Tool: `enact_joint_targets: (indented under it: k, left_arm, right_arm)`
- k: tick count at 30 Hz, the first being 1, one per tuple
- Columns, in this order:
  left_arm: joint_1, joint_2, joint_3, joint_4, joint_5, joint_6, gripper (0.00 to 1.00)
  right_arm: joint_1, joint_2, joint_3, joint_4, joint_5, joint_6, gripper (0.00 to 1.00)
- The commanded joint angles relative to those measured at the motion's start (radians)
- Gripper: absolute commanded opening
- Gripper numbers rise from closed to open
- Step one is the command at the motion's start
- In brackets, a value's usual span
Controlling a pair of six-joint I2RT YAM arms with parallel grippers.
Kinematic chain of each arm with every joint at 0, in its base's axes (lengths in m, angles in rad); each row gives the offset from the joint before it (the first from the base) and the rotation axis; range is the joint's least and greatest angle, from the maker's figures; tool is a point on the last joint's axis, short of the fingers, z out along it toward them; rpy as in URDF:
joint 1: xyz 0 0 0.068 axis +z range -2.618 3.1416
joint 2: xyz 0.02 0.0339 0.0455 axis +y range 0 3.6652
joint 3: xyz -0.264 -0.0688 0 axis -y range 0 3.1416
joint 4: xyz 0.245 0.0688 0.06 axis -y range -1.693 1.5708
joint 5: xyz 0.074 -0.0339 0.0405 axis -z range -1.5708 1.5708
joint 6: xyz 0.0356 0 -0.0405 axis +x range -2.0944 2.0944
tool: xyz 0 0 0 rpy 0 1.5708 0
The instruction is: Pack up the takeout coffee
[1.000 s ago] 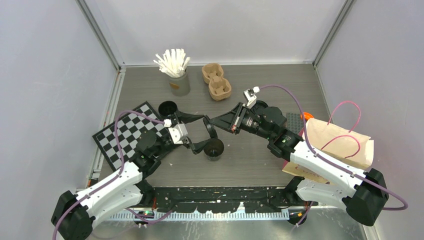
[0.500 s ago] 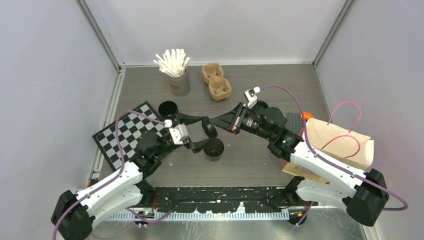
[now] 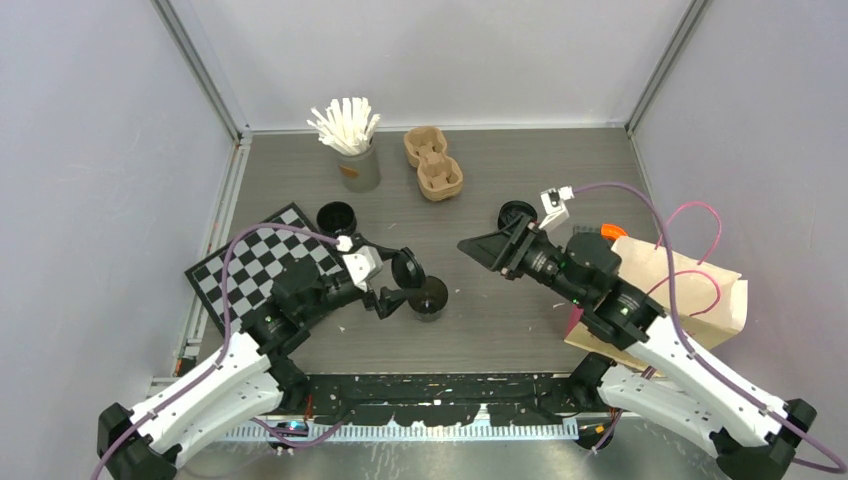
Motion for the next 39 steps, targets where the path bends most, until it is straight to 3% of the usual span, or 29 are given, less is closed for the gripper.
enact_joint_targets:
  k: [1, 12, 14, 19, 29, 39]
  left_arm:
    - [-0.046, 0.045, 0.142, -0.283, -0.1, -0.034, 0.78]
    - [-0.175, 0.328, 0.397, -0.612, -0.284, -0.019, 0.77]
    - [-0.191, 0.391, 0.441, -0.648, -0.308, -0.02, 0.77]
    - [-0.198, 0.528, 0.534, -0.688, -0.324, -0.051, 0.77]
    - [-0.198, 0.732, 0.696, -0.828, -0.344, -0.13, 0.78]
    - [-0.198, 0.798, 0.749, -0.905, -0.324, -0.167, 0.83]
  right_arm:
    - [0.003, -0.069, 0.075, -0.198, 0.154, -0.145, 0.58]
    - [0.004, -0.146, 0.137, -0.422, 0.205, -0.245, 0.65]
    - [0.004, -0.147, 0.168, -0.469, 0.204, -0.27, 0.71]
    - [0.003, -0.161, 0.229, -0.537, 0.207, -0.3, 0.75]
    - [0.004, -0.219, 0.262, -0.566, 0.236, -0.297, 0.76]
    - [0.004, -0.203, 0.258, -0.555, 0.238, -0.299, 0.77]
